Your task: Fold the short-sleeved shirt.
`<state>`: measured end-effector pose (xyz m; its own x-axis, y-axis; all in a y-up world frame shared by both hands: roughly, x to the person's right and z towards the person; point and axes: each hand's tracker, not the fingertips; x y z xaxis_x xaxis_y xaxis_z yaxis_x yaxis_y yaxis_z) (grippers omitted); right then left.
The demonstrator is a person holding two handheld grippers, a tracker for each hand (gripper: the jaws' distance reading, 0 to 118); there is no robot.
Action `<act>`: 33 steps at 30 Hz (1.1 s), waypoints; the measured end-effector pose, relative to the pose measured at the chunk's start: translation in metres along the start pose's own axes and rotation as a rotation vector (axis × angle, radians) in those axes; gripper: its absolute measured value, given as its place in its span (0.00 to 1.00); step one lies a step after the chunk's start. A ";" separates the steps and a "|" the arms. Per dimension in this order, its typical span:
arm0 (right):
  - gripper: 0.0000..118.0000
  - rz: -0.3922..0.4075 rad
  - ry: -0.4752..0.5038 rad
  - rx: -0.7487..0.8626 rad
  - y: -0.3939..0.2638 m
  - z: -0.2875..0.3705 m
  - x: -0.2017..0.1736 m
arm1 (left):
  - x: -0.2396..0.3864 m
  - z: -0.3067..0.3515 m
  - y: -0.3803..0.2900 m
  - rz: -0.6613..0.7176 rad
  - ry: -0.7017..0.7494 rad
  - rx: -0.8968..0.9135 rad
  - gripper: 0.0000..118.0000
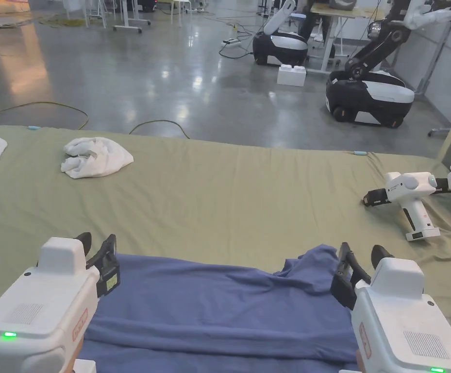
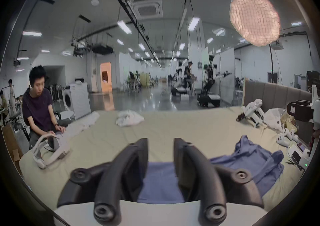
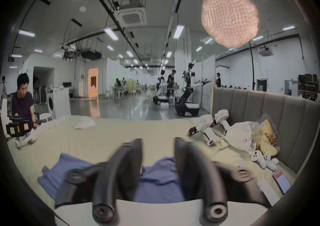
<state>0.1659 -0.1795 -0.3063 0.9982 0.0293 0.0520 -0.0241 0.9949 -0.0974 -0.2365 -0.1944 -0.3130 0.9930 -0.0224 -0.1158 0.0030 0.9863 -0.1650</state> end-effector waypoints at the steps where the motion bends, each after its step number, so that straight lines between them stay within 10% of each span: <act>1: 0.10 -0.003 -0.002 0.023 0.001 0.005 -0.002 | 0.004 0.007 0.004 0.004 0.012 0.030 0.16; 3: 0.03 0.000 -0.017 0.042 0.005 0.012 -0.006 | 0.006 0.021 0.008 0.000 0.038 0.085 0.00; 11: 0.01 0.005 -0.002 0.061 0.007 0.022 -0.007 | -0.010 0.041 0.005 -0.023 0.029 0.048 0.00; 21: 0.01 0.027 0.015 -0.056 -0.014 0.018 -0.005 | -0.093 -0.012 -0.075 0.124 0.063 -0.570 0.01; 28: 0.01 0.036 0.020 -0.104 -0.025 0.018 -0.003 | -0.107 -0.052 -0.112 0.180 0.043 -0.776 0.60; 33: 0.01 0.047 0.008 -0.139 -0.030 0.017 0.003 | -0.098 -0.072 -0.136 0.157 0.034 -0.956 0.59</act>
<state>0.1686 -0.2081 -0.2863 0.9966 0.0744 0.0360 -0.0638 0.9696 -0.2361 -0.3430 -0.3382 -0.3492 0.9700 0.0789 -0.2300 -0.2413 0.4291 -0.8704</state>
